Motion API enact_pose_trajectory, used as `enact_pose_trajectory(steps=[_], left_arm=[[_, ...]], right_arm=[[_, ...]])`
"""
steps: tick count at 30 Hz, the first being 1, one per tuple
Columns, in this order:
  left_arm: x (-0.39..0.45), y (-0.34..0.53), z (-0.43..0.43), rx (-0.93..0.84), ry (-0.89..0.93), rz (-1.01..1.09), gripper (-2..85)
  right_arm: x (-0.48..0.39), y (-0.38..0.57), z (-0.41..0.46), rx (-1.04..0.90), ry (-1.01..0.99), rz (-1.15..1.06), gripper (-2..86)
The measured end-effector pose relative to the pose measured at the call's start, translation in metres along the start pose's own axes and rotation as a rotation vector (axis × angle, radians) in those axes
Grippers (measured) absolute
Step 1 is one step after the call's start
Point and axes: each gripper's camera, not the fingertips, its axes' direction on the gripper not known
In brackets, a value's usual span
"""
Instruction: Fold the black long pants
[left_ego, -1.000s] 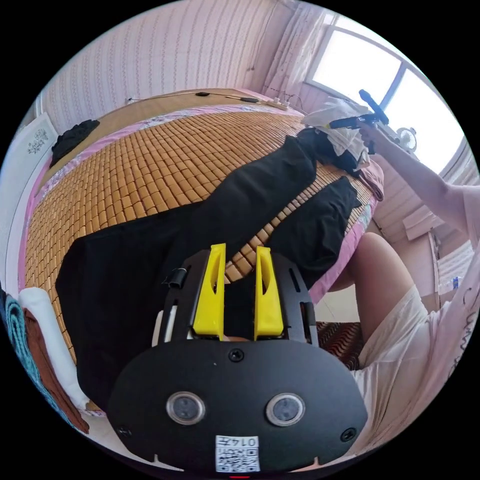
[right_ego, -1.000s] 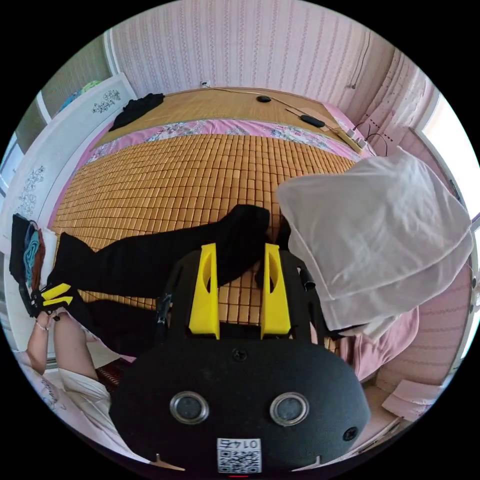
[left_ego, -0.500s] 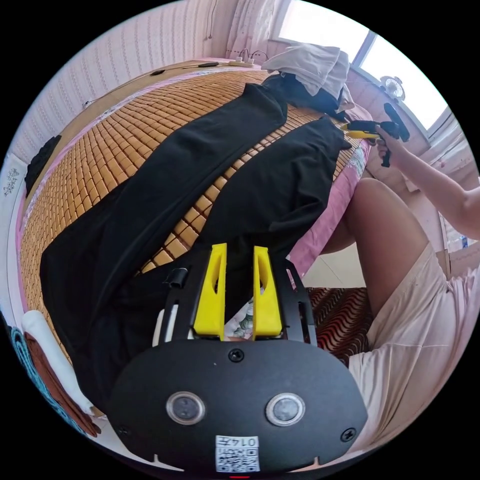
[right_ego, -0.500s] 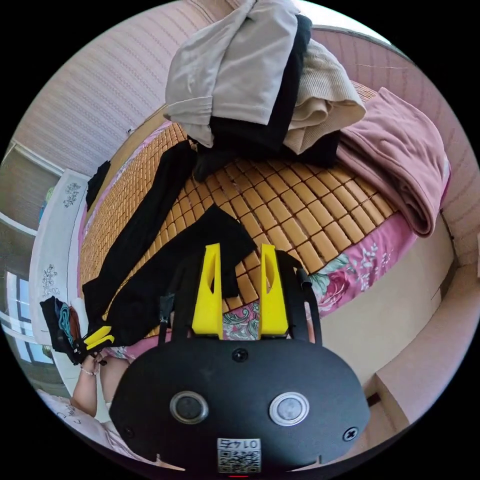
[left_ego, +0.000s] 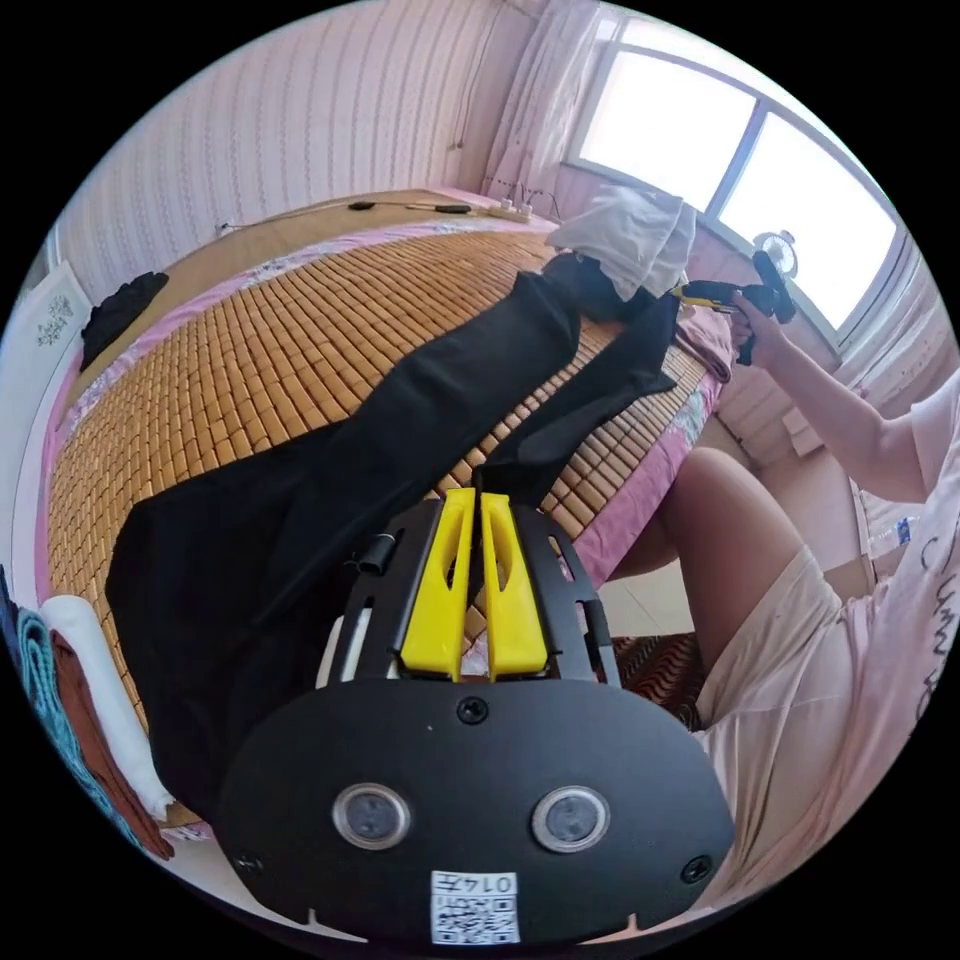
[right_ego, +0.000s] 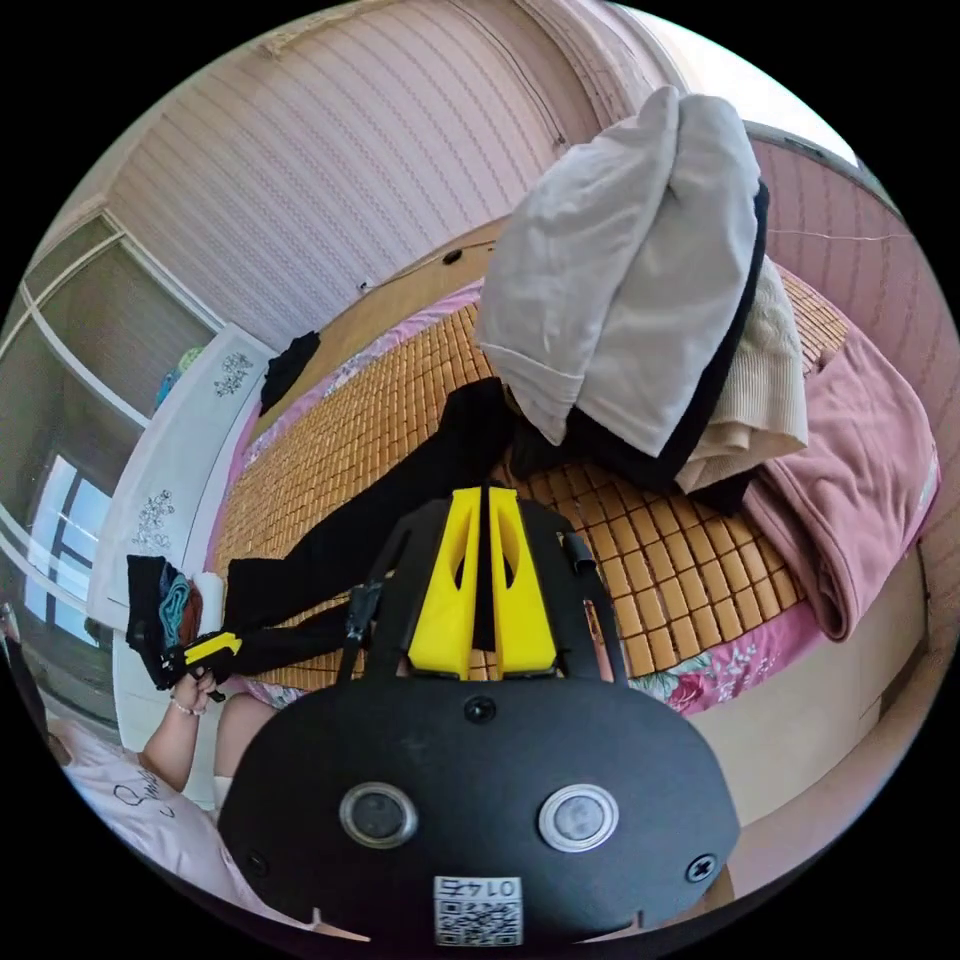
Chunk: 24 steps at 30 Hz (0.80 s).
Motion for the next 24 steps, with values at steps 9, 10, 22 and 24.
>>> enact_pose_trajectory(steps=[9, 10, 22, 24], left_arm=[[-0.006, 0.025, -0.058, 0.159, 0.077, 0.09, -1.0], [-0.006, 0.033, -0.049, 0.134, 0.142, 0.088, -1.0], [-0.005, 0.091, 0.01, -0.107, 0.278, 0.001, -1.0], [-0.009, 0.097, 0.003, -0.089, 0.285, -0.002, -1.0]], right_arm=[[0.004, 0.051, -0.096, 0.243, -0.077, -0.005, 0.6], [0.021, 0.071, -0.087, 0.184, -0.003, 0.058, 0.6], [0.081, 0.166, 0.017, -0.247, 0.304, 0.342, 0.6], [0.07, 0.163, 0.02, -0.235, 0.302, 0.324, 0.6]])
